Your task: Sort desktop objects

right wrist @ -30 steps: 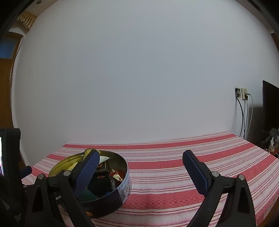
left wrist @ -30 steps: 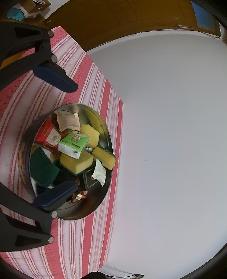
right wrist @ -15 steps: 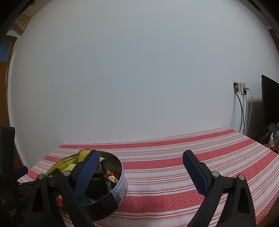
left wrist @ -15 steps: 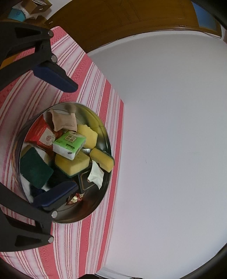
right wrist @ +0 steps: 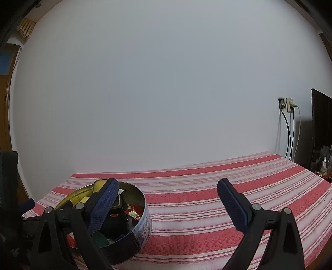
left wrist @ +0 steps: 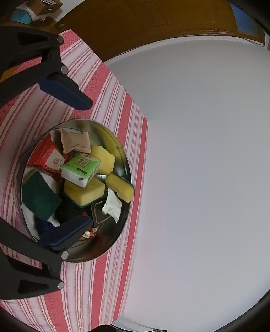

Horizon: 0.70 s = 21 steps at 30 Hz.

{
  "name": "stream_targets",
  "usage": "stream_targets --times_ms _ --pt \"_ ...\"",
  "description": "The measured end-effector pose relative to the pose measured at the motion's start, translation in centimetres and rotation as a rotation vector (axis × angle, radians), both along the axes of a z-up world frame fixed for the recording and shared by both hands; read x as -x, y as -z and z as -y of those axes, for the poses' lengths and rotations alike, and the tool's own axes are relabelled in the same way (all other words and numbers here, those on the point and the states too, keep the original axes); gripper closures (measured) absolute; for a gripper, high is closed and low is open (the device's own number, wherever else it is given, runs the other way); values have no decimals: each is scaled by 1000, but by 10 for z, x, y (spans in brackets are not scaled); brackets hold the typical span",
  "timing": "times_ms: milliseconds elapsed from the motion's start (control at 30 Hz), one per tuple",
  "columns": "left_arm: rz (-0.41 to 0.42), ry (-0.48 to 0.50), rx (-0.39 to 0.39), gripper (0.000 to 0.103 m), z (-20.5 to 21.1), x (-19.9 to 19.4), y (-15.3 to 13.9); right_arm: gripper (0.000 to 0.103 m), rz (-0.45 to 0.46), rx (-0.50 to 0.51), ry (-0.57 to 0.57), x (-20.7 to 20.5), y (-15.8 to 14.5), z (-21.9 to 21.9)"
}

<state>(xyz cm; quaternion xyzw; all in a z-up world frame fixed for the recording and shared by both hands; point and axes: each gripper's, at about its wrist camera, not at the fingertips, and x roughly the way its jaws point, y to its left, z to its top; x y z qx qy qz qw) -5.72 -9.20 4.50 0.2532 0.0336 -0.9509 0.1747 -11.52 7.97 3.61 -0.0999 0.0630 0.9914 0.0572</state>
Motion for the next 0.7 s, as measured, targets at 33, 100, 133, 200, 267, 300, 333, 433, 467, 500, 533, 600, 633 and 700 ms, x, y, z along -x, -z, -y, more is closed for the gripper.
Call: stream_targets --times_ms 33,100,133,200,267,300,333,433,467,500,533,600,633,700 --pt "0 -1 -1 0 0 0 -1 5 -1 2 -1 0 0 0" --pt "-3 -3 -1 0 0 -1 -2 5 -4 2 -1 0 0 0" --pt "-5 -2 -1 0 0 -1 -2 5 -6 0 1 -1 -1 0" --pt "-3 -1 -2 0 0 -1 -2 5 -5 -3 0 -1 -1 1" --pt "6 7 -9 0 0 0 -2 5 -4 -1 -2 -2 -1 1" --pt "10 10 -12 0 0 0 -2 5 -5 0 -2 -2 -1 0" --pt "11 11 -14 0 -1 0 -2 5 -6 2 -2 -2 -1 0" --pt "15 14 -17 0 -1 1 -2 5 -7 6 -1 -3 -1 -2" --pt "16 17 -20 0 -1 1 -2 5 -7 9 -1 -3 -1 -2" --pt "18 17 -23 1 -1 1 -2 5 -7 13 -2 -3 -1 -3" --pt "20 17 -23 1 -1 1 -2 5 -8 16 -2 -3 -1 -4" --pt "28 26 -30 1 -2 2 -2 5 -10 19 -3 -4 -1 -6" --pt "30 27 -30 1 -3 2 -2 5 -11 19 -3 -4 -1 -6" --pt "29 21 -15 1 -6 2 -3 5 -13 18 -3 -5 -1 -7"
